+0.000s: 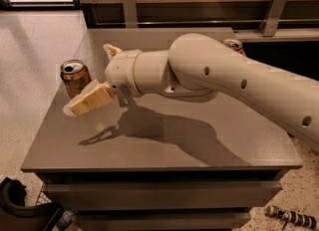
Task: Pick orange can
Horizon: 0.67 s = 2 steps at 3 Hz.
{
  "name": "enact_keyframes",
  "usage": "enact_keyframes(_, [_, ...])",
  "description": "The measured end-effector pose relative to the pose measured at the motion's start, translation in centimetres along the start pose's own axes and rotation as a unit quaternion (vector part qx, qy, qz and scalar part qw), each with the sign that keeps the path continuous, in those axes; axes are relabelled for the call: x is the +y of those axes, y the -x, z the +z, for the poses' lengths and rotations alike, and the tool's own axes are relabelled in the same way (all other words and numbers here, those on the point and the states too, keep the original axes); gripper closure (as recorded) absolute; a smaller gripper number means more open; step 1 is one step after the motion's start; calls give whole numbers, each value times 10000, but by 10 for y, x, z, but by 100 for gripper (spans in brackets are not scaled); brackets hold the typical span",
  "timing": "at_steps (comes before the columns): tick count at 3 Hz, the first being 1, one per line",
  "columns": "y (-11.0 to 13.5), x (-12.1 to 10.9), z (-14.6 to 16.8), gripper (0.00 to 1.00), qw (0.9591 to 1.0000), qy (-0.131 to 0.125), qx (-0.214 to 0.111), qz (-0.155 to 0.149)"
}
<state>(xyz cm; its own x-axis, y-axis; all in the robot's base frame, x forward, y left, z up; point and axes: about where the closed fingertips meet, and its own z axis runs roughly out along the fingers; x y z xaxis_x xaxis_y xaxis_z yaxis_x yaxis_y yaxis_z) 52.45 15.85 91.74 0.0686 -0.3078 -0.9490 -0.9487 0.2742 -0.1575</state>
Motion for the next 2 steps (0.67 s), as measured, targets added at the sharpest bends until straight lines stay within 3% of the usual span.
enact_keyframes(1, [-6, 0, 33, 0, 9994, 155, -226, 200])
enact_keyframes(2, [-21, -2, 68, 2, 9960, 341, -522, 635])
